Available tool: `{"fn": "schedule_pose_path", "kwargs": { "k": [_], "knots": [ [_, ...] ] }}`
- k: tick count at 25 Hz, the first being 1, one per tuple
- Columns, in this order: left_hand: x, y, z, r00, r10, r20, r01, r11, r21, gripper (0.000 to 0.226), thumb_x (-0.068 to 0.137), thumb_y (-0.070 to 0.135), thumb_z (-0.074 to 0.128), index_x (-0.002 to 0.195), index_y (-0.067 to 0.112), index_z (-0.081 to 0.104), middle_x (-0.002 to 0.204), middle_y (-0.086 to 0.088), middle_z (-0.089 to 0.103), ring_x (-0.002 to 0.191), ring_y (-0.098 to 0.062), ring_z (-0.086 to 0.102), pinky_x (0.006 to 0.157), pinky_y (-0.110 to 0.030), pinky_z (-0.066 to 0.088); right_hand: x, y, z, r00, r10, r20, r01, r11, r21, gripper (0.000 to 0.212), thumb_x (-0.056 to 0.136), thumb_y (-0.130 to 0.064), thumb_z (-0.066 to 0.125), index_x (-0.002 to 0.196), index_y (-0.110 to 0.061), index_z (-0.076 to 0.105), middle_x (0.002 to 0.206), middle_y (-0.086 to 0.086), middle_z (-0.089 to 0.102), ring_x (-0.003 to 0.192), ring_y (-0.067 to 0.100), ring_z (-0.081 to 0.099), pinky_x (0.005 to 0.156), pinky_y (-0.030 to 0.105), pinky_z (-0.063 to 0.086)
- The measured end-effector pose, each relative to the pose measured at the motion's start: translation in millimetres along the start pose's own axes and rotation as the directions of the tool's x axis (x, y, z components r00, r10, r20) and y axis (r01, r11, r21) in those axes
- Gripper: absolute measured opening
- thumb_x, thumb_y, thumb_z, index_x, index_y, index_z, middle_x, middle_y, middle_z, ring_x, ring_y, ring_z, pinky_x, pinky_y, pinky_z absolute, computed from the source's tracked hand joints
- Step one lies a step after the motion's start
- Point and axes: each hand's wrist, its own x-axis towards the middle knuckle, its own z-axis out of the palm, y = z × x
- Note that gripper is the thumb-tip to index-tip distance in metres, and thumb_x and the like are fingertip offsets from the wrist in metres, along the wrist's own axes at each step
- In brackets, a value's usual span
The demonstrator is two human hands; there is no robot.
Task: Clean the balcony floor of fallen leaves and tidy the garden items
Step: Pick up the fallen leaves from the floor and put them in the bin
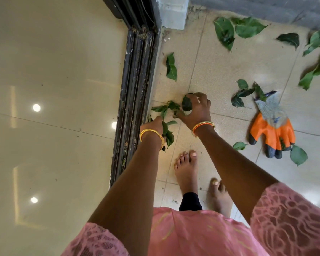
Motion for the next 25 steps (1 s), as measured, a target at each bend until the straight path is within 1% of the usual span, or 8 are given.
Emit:
{"fn": "schedule_pose_path", "kwargs": {
  "k": [2, 4, 6, 10, 16, 19, 22, 25],
  "knots": [
    [11.2, -11.8, -10.3, 0.999, -0.03, 0.022, 0.03, 0.999, 0.031, 0.054, 0.078, 0.031, 0.074, 0.12, 0.003, 0.057, 0.11, -0.015, 0.065, 0.081, -0.024, 0.06, 0.036, -0.019, 0.043, 5.6, 5.2, 4.0, 0.985, -0.029, 0.167, 0.083, 0.943, -0.321, 0.091, 0.069, -0.05, 0.075, 0.141, -0.016, 0.032, 0.145, 0.013, 0.023, 0.129, 0.034, 0.027, 0.101, 0.046, 0.038],
    [19.3, -24.1, -16.2, 1.0, -0.021, 0.023, 0.018, 0.994, 0.111, 0.067, 0.068, 0.035, 0.083, 0.12, 0.002, 0.057, 0.11, -0.018, 0.066, 0.087, -0.028, 0.065, 0.046, -0.024, 0.05, 9.5, 2.7, 7.2, 0.985, -0.07, 0.16, 0.132, 0.899, -0.417, 0.084, 0.072, -0.05, 0.073, 0.139, -0.016, 0.035, 0.143, 0.015, 0.025, 0.127, 0.035, 0.03, 0.098, 0.048, 0.042],
    [23.4, -32.9, -19.6, 1.0, 0.0, 0.026, -0.005, 0.988, 0.157, 0.066, 0.067, 0.033, 0.084, 0.117, 0.0, 0.058, 0.103, -0.016, 0.066, 0.082, -0.027, 0.065, 0.058, -0.029, 0.053, 13.3, 3.9, 10.0, 0.986, -0.128, 0.109, 0.161, 0.908, -0.388, 0.061, 0.081, -0.033, 0.07, 0.133, -0.013, 0.045, 0.137, 0.015, 0.032, 0.121, 0.033, 0.036, 0.093, 0.046, 0.048],
    [27.2, -40.9, -21.6, 0.999, -0.026, 0.039, 0.021, 0.994, 0.111, 0.052, 0.071, 0.025, 0.075, 0.112, -0.001, 0.059, 0.089, -0.014, 0.062, 0.063, -0.023, 0.054, 0.053, -0.025, 0.045, 15.5, 14.8, 12.9, 0.985, -0.163, 0.063, 0.173, 0.953, -0.247, 0.033, 0.089, -0.005, 0.056, 0.122, -0.008, 0.06, 0.121, 0.016, 0.047, 0.108, 0.032, 0.049, 0.089, 0.04, 0.05],
    [10.9, -35.3, -7.2, 0.985, -0.035, 0.17, 0.047, 0.997, -0.065, 0.03, 0.081, 0.028, 0.062, 0.099, 0.004, 0.061, 0.085, -0.013, 0.06, 0.057, -0.019, 0.054, 0.039, -0.018, 0.039, 1.3, 17.9, -25.5, 1.0, 0.008, 0.017, -0.008, 0.999, 0.034, 0.024, 0.085, -0.005, 0.065, 0.108, -0.003, 0.069, 0.108, 0.014, 0.066, 0.098, 0.025, 0.062, 0.083, 0.014, 0.039],
    [-13.0, -32.1, 5.0, 0.972, 0.018, 0.233, 0.016, 0.989, -0.144, 0.021, 0.089, 0.022, 0.059, 0.102, 0.006, 0.058, 0.074, -0.01, 0.058, 0.05, -0.017, 0.057, 0.035, -0.016, 0.037, -25.7, 17.5, -56.7, 0.991, 0.042, 0.126, -0.052, 0.996, 0.076, 0.022, 0.079, -0.008, 0.072, 0.101, -0.007, 0.072, 0.101, 0.008, 0.069, 0.087, 0.015, 0.06, 0.082, 0.017, 0.044],
    [-35.7, -32.2, 15.6, 0.923, 0.077, 0.377, -0.022, 0.989, -0.148, 0.024, 0.092, 0.018, 0.052, 0.114, 0.013, 0.06, 0.081, -0.011, 0.062, 0.055, -0.021, 0.059, 0.038, -0.017, 0.039, -51.8, 15.9, -73.3, 0.933, -0.049, 0.356, 0.094, 0.99, -0.11, 0.02, 0.077, -0.012, 0.075, 0.097, -0.014, 0.074, 0.096, 0.007, 0.069, 0.085, 0.019, 0.062, 0.083, 0.029, 0.052],
    [-49.1, -38.2, 27.6, 0.902, 0.089, 0.422, -0.106, 0.994, 0.016, 0.034, 0.085, 0.019, 0.059, 0.114, 0.0, 0.062, 0.089, -0.018, 0.067, 0.062, -0.027, 0.063, 0.061, -0.035, 0.056, -68.5, 4.8, -84.2, 0.927, -0.032, 0.374, 0.097, 0.983, -0.158, 0.022, 0.079, -0.011, 0.072, 0.098, -0.018, 0.064, 0.09, 0.011, 0.067, 0.083, 0.029, 0.064, 0.076, 0.036, 0.055]
  ]
}}
